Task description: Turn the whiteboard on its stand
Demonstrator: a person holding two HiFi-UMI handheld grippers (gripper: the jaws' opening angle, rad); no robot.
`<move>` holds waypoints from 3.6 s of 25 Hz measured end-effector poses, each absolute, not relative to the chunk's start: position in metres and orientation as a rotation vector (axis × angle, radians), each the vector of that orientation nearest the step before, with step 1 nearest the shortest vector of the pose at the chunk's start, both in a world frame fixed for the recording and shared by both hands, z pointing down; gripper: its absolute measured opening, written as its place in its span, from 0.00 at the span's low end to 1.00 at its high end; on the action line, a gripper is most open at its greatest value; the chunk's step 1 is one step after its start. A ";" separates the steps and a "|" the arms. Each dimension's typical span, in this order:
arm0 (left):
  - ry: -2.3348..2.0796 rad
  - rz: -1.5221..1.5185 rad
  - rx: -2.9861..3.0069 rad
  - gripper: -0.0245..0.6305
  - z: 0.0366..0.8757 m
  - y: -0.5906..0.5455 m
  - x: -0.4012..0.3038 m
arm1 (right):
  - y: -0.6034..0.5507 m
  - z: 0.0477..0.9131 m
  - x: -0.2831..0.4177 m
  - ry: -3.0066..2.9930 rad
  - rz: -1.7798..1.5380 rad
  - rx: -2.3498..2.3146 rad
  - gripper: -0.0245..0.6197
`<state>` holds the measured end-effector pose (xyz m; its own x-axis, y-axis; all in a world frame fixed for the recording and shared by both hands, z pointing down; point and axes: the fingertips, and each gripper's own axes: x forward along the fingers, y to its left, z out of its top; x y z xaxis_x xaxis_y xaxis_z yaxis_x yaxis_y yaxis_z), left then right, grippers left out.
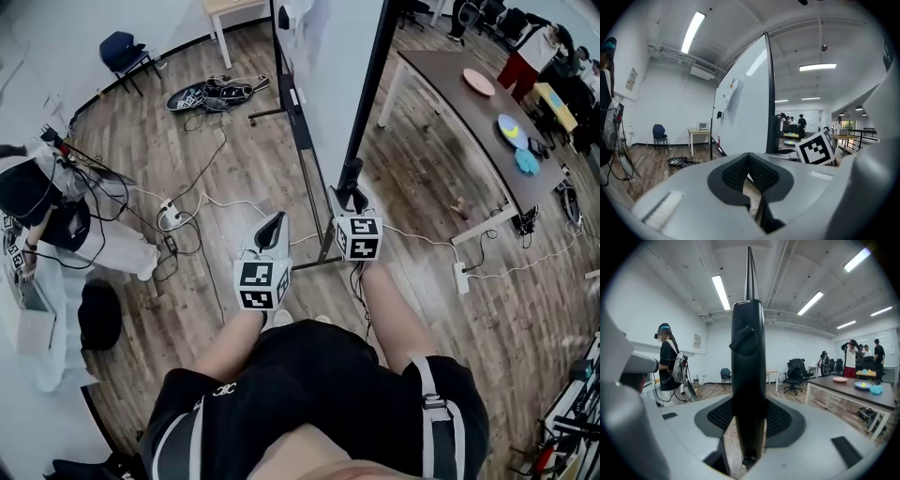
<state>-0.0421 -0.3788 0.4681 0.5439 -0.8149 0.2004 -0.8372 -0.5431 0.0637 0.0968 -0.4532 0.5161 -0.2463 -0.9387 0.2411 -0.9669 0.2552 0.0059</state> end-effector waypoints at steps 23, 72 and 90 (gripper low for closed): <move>-1.398 0.217 2.602 0.05 0.479 -0.344 0.014 | -0.386 0.518 0.134 -2.341 0.229 1.756 0.34; -1.045 0.288 2.783 0.05 0.497 -0.229 0.066 | -0.236 0.520 0.204 -2.314 0.153 1.934 0.34; -0.946 0.248 2.830 0.05 0.480 -0.208 0.074 | -0.208 0.514 0.214 -2.233 0.212 2.035 0.35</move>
